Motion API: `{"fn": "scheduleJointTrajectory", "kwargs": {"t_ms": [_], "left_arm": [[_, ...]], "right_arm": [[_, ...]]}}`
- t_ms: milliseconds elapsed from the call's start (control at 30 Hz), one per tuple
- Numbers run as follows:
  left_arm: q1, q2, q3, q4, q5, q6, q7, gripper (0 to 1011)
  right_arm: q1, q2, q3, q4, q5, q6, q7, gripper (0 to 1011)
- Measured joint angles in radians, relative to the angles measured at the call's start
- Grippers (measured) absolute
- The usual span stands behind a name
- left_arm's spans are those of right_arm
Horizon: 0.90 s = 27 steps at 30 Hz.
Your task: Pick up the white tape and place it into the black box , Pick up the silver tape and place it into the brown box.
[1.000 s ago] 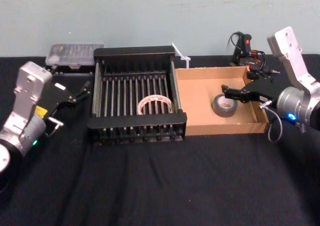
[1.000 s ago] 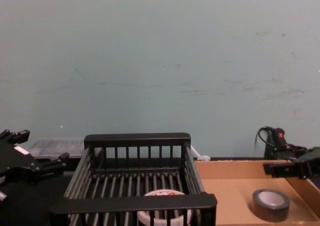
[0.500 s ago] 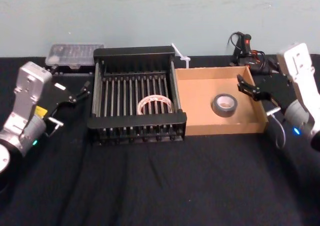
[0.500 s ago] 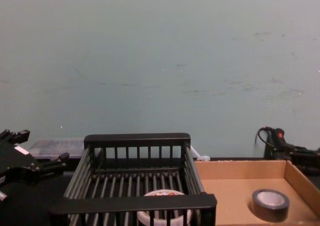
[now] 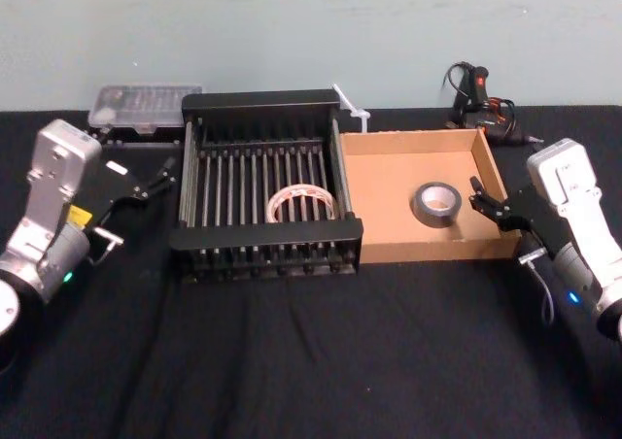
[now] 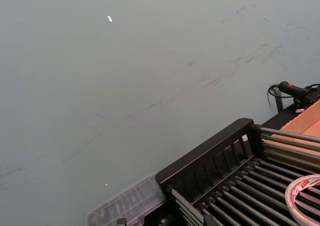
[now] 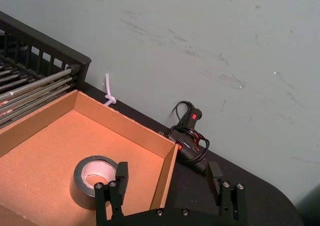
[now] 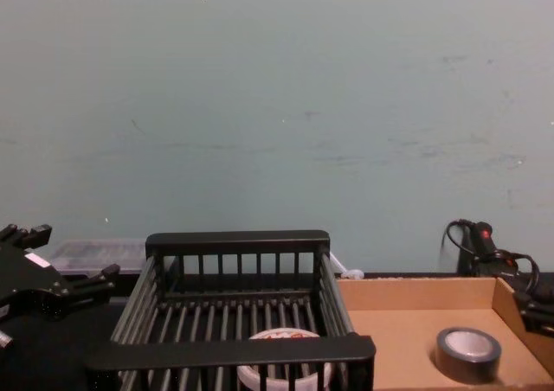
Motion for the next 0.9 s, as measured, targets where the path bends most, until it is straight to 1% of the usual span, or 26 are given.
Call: {"fn": "scheduleJointTrajectory", "kwargs": {"t_ms": [133, 233, 900], "left_arm": [[0.000, 0.000, 0.000, 0.000, 0.000, 0.000, 0.000, 1001], [0.000, 0.000, 0.000, 0.000, 0.000, 0.000, 0.000, 1001], [0.000, 0.000, 0.000, 0.000, 0.000, 0.000, 0.000, 1002]], "right_arm": [[-0.004, -0.010, 0.007, 0.002, -0.018, -0.012, -0.006, 1002], [-0.005, -0.014, 0.012, 0.002, -0.022, -0.015, -0.006, 1002], [-0.004, -0.011, 0.009, 0.001, -0.020, -0.013, -0.006, 1002]]}}
